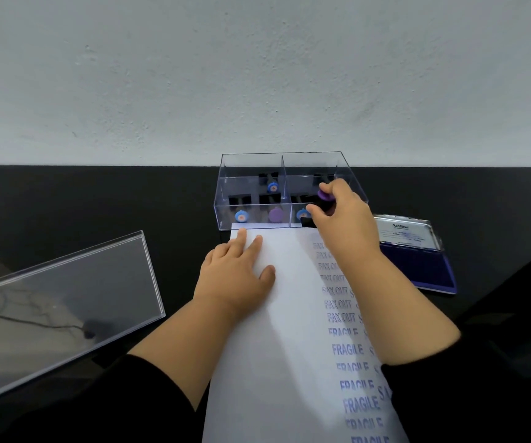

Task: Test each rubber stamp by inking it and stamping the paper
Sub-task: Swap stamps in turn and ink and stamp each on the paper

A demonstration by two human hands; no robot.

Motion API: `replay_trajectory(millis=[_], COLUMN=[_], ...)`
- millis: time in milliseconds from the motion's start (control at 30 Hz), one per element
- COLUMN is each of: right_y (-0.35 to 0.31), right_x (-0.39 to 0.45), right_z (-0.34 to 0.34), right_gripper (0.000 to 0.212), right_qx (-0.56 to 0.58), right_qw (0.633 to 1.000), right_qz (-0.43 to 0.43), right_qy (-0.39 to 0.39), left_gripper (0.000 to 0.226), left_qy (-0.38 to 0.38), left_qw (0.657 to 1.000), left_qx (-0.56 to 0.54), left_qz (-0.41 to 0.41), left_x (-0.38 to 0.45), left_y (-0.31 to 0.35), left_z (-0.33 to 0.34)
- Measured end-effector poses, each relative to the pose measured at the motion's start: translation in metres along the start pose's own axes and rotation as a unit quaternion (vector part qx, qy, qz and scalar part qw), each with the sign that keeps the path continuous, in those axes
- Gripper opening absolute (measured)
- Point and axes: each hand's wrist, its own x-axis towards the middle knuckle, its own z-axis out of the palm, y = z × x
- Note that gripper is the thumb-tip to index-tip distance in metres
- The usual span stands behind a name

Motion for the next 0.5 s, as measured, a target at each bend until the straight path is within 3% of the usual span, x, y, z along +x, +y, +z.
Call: replay_trajectory(millis=[500], right_y=[-0.008], right_x=[-0.004], right_z=[0.016], right_gripper=[0.034], right_qx=[-0.034], right_qw=[0.999], right_qz=[-0.032], right_qy=[-0.012], left_gripper=[0.061], left_qy=[0.008], left_qw=[1.0], left_qx=[0.0], left_qz=[-0.008], left_x=[0.01], left_y=[-0.001], left_z=[0.002])
